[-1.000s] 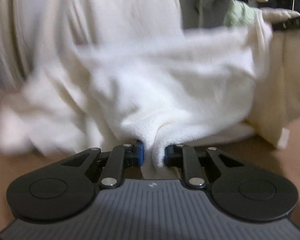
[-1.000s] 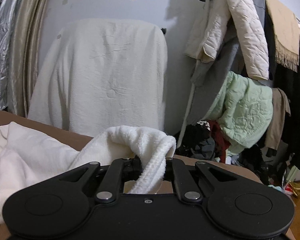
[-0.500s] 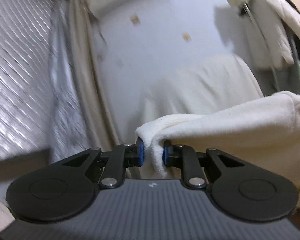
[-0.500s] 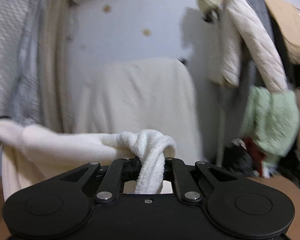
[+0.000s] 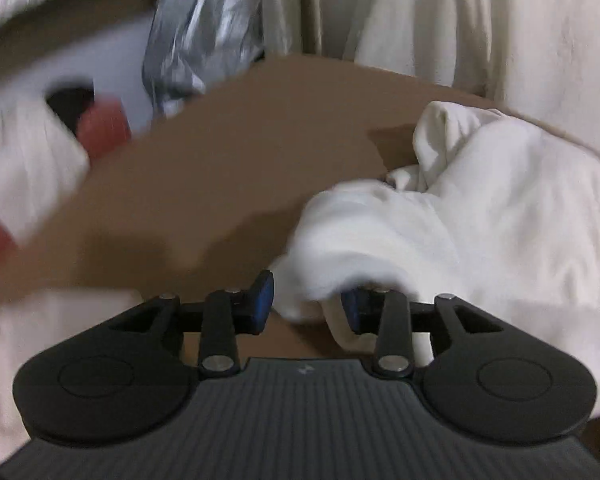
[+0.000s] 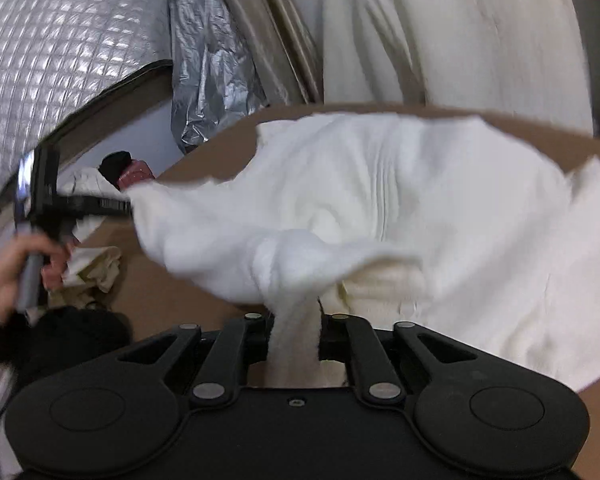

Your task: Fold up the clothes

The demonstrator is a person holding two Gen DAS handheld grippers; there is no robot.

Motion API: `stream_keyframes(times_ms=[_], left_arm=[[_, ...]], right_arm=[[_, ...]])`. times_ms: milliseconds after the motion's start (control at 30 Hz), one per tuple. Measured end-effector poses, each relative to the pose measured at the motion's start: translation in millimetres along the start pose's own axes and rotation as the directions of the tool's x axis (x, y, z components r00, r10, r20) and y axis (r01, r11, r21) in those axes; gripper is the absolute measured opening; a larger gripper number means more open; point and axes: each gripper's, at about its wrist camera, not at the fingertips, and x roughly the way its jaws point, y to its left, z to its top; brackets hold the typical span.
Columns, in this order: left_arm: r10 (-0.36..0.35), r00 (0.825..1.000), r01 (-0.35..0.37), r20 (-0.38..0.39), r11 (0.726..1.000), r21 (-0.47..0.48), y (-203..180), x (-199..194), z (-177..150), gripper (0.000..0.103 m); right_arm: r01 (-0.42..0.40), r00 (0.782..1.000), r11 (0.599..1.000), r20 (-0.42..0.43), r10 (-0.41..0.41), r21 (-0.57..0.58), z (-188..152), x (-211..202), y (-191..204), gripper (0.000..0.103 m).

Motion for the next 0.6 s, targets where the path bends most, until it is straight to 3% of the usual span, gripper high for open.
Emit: stream_keyframes(times_ms=[100,167,233,300,367,433,467,500,533,600], left_arm=[[-0.045,0.997,0.046,0.058,0.999,-0.003,-2.2,-25.9,1.3,0.045],[-0.076,0.985,0.072,0.156,0.997,0.032,-21.0,-50.5,15.0,0.058],[-0.098,0.955,0.083,0.281,0.994,0.067,-40.1,-76.8,28.0,0.069],[-0.129,0.914,0.093,0.385,0.990,0.110,-67.6,-94.9,45.5,0.078],[-0.229,0.914,0.184,0.335,0.969,0.163,-105.1,-86.1,64.8,0.089],[-0.341,0.907,0.296,0.246,0.934,0.201,-143.4,-73.9,83.9,0.089],[-0.439,0.893,0.418,0.102,0.891,0.176,-164.1,-56.3,90.9,0.089],[-0.522,0.853,0.515,0.016,0.846,0.138,-180.4,-41.8,91.7,0.089],[-0.580,0.814,0.578,-0.019,0.808,0.115,-195.0,-29.9,86.6,0.089],[-0.564,0.825,0.560,-0.010,0.817,0.138,-222.2,-14.1,63.3,0.089]], right_arm=[[-0.012,1.000,1.000,0.020,0.012,0.020,6.2,-16.3,-9.0,0.020],[0.027,0.997,0.999,0.072,-0.029,0.033,8.1,-30.3,-18.2,0.054],[0.055,0.990,0.994,0.125,-0.066,0.094,4.6,-42.3,-31.8,0.057],[0.028,0.988,0.983,0.146,-0.055,0.181,1.4,-53.4,-54.3,0.057],[0.050,0.988,0.970,0.132,-0.084,0.239,2.1,-59.1,-74.4,0.057],[0.133,0.985,0.952,0.068,-0.158,0.274,6.4,-59.7,-94.3,0.057],[0.175,0.981,0.942,0.027,-0.191,0.286,9.0,-59.1,-105.1,0.057],[0.181,0.981,0.938,0.007,-0.192,0.296,8.9,-55.8,-117.1,0.057],[0.184,0.982,0.934,-0.011,-0.190,0.306,8.6,-52.2,-129.1,0.059],[0.198,0.980,0.920,-0.054,-0.191,0.338,0.6,-45.2,-155.5,0.062]])
